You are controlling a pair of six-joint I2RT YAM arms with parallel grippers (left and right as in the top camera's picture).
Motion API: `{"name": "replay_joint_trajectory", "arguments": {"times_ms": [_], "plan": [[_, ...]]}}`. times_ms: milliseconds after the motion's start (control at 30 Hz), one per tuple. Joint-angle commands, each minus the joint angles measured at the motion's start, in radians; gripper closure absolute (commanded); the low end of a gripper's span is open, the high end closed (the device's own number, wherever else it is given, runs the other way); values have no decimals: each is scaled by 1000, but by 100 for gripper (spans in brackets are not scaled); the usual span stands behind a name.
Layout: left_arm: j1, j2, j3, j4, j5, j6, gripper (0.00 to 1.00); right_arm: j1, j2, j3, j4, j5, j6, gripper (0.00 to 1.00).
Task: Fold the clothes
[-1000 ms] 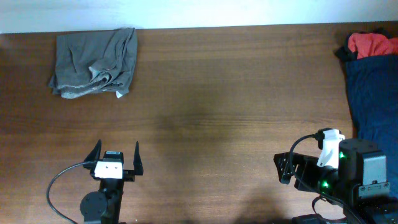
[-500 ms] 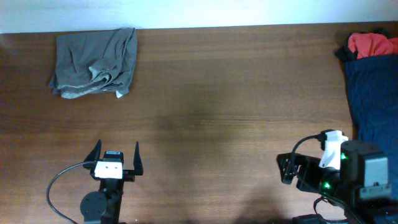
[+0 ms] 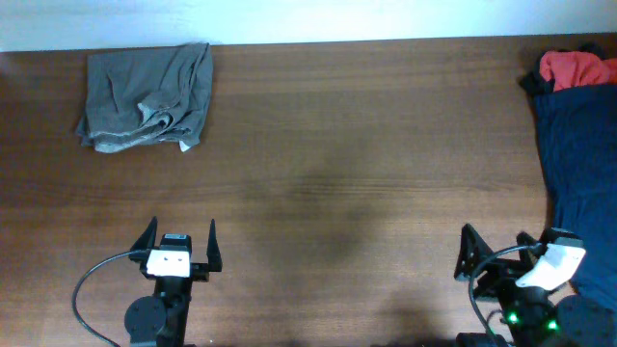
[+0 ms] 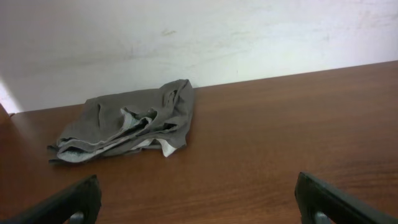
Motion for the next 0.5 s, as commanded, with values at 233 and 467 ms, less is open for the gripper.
{"name": "replay_joint_trajectory", "arguments": {"times_ms": [233, 467], "plan": [[2, -9, -9, 2, -11, 20, 1, -6, -89, -423, 429, 18, -43, 1], [2, -9, -9, 2, -11, 20, 1, 26, -185, -596, 599, 23, -44, 1]]}}
